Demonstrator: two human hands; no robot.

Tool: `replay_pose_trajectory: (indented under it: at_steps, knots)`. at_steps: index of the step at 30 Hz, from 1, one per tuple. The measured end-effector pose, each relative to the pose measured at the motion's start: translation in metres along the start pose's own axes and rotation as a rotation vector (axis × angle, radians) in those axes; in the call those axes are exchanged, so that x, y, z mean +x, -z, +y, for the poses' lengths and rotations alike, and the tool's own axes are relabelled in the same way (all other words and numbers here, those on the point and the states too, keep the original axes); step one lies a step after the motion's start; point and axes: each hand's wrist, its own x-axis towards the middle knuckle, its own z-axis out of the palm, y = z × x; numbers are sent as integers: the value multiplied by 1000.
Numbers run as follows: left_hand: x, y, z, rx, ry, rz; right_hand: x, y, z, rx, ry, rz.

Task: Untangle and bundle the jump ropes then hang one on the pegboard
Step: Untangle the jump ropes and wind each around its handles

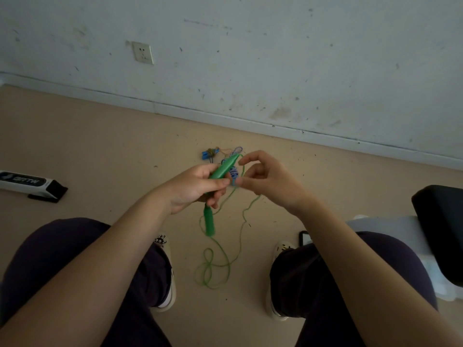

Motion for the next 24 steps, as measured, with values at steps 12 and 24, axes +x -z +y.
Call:
replay_pose_trajectory:
  at_steps: [12,24]
  knots:
    - [0,1,-4,-126,39,-52,5,9,6,-99,50,253]
    - [9,-11,-9,198,-57,148,2,-2,3,155,103,51]
